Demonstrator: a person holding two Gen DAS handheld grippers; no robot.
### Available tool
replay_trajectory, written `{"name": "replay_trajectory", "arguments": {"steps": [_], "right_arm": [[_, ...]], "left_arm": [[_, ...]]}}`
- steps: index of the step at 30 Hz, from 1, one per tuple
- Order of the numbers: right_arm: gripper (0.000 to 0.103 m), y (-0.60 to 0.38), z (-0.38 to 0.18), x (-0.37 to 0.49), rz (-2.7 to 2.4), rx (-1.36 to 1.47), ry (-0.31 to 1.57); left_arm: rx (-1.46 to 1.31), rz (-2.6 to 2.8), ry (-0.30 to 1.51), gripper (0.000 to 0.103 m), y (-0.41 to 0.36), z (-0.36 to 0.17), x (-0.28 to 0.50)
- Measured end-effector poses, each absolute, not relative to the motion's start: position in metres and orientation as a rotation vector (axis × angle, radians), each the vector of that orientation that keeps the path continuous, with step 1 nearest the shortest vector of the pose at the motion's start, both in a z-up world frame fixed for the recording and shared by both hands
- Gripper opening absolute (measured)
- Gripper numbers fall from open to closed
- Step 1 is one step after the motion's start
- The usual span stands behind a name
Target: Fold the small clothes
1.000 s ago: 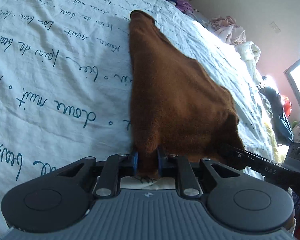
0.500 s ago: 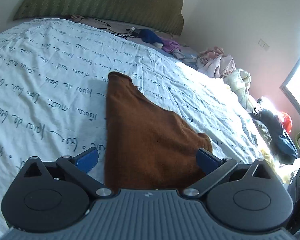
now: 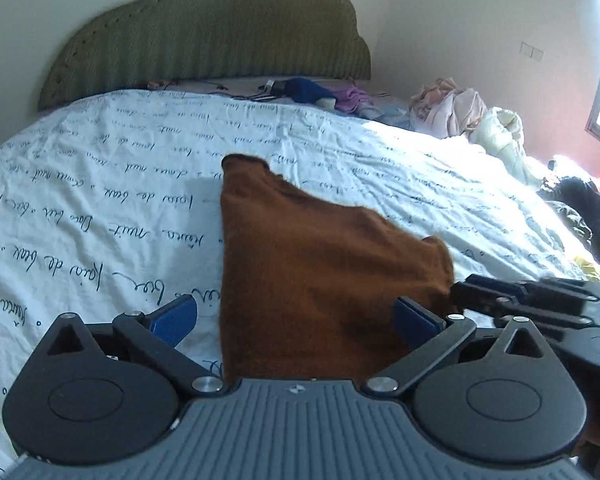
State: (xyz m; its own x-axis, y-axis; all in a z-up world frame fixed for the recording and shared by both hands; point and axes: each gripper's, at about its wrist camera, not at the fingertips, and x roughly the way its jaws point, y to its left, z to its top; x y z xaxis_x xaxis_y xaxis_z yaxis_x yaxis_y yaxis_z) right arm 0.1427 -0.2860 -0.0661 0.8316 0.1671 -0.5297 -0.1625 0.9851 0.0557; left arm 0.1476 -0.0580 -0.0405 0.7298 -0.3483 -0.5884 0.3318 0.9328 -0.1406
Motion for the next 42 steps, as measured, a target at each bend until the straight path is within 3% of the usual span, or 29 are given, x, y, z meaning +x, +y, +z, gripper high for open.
{"name": "replay_trajectory", "arguments": {"steps": [4,12,30,32,33,34,36,42], "right_arm": [[0.014,-0.282,-0.071,0.158,0.165,-0.015,0.583],[0.014,-0.283,-0.095,0.179,0.147,-0.018,0.647],[0.016,-0.274,-0.077,0.154,0.132,-0.042,0.594],[0.02,-0.272,-0.082,0.151,0.142,-0.062,0.608],[0.03,-0.27,-0.089,0.153,0.133,-0.095,0.635],[0.052,-0.271,-0.097,0.155,0.122,-0.117,0.649],[0.068,-0.28,-0.104,0.156,0.107,-0.086,0.649],[0.07,-0.321,-0.086,0.157,0.166,0.128,0.629]], "left_arm": [[-0.012,-0.43,0.671,0.103,-0.081,-0.038,0.141],[0.102,-0.391,0.754,0.103,-0.091,-0.101,0.147],[0.103,-0.363,0.763,0.103,-0.08,-0.099,0.137],[0.099,-0.357,0.773,0.103,-0.077,-0.1,0.137],[0.092,-0.357,0.781,0.103,-0.076,-0.101,0.137],[0.09,-0.357,0.785,0.103,-0.074,-0.1,0.137],[0.078,-0.367,0.797,0.103,-0.069,-0.097,0.138],[-0.006,-0.369,0.772,0.103,-0.041,-0.067,0.18]]}}
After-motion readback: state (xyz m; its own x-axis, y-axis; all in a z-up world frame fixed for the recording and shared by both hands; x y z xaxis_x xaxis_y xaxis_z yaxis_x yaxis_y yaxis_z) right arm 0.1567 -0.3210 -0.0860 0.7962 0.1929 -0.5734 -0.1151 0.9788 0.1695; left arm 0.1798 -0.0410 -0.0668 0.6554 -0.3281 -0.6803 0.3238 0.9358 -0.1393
